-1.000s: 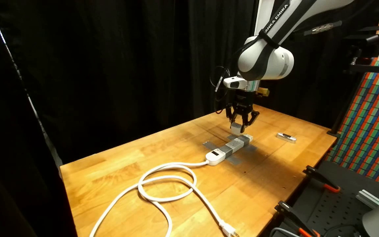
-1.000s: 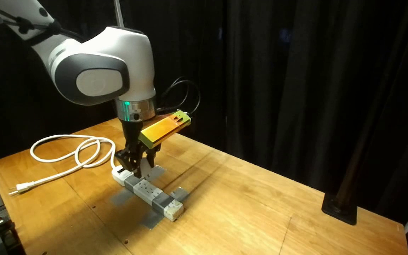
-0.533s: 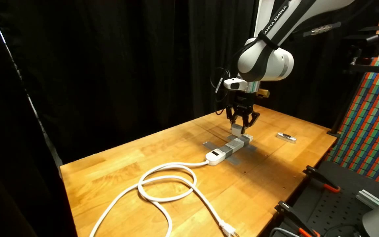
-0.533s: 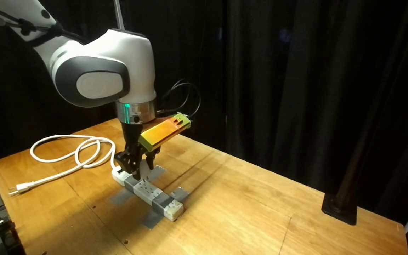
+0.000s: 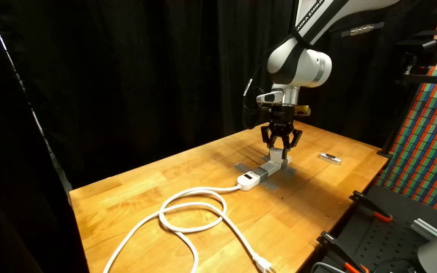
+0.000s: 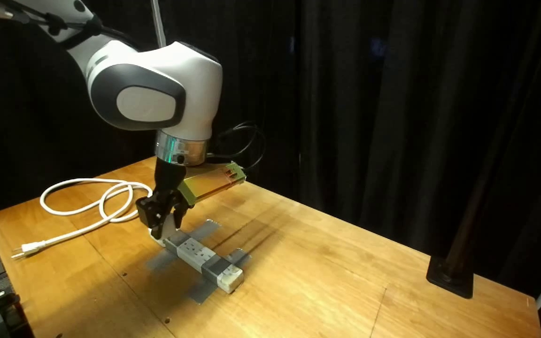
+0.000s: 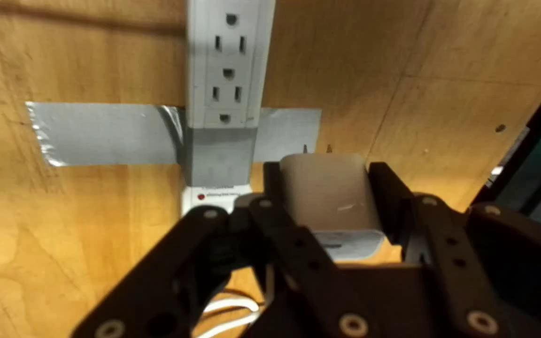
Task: Put the charger head on a slot on the extension cord
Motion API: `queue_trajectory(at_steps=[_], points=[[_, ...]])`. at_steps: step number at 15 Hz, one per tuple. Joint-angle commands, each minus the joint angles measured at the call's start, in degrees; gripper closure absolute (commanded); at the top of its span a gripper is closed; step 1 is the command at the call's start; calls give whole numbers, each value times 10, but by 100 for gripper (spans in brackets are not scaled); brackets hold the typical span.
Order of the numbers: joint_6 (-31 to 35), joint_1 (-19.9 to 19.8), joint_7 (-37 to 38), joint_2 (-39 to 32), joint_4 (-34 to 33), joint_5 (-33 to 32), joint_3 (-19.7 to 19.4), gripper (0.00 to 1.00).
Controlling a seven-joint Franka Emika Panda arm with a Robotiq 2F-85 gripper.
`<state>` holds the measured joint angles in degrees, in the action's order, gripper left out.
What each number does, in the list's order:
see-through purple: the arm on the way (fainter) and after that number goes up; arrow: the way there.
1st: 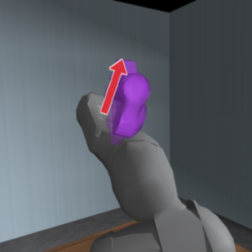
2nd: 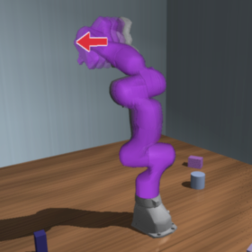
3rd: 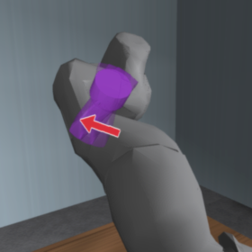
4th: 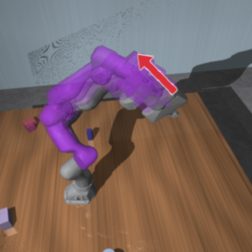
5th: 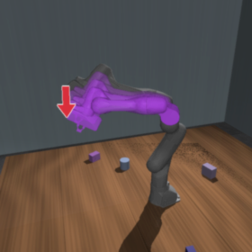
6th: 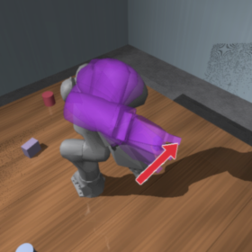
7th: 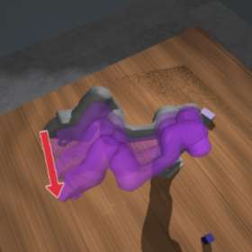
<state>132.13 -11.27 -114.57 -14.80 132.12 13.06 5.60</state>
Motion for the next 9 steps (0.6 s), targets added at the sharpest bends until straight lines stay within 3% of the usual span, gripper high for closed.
queue_trajectory(at_steps=[1,9], points=[[-96,-7,-58,-29,-70,54,-6,77],[-60,-18,-127,-78,-123,129,-16,77]])
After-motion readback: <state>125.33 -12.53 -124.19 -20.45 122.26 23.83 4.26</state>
